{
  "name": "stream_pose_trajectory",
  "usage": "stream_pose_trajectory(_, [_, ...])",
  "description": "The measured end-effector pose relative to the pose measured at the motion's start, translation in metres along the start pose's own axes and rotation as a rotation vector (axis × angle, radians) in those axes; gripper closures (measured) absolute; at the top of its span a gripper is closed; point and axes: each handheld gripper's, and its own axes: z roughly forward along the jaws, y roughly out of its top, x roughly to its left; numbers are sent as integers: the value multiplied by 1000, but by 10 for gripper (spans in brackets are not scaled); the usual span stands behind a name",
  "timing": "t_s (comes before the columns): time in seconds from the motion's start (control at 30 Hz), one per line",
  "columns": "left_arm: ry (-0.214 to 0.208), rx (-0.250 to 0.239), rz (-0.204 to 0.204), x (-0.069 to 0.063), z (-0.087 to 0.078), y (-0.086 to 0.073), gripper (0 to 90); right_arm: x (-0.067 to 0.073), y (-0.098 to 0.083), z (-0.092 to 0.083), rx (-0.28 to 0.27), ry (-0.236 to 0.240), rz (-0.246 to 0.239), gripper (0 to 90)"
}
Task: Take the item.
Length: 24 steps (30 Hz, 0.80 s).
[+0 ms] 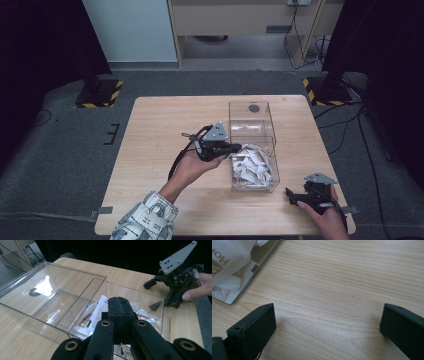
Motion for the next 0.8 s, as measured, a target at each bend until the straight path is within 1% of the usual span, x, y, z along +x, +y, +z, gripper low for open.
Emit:
stream_pose_trajectory(0.33, [17, -20, -3, 3, -10, 2, 895, 0, 0, 0, 0, 0, 2, 8])
stream_pose_trajectory(0.8, [33, -30, -4, 7, -19, 2, 895, 0, 0, 0, 0, 0, 0, 8])
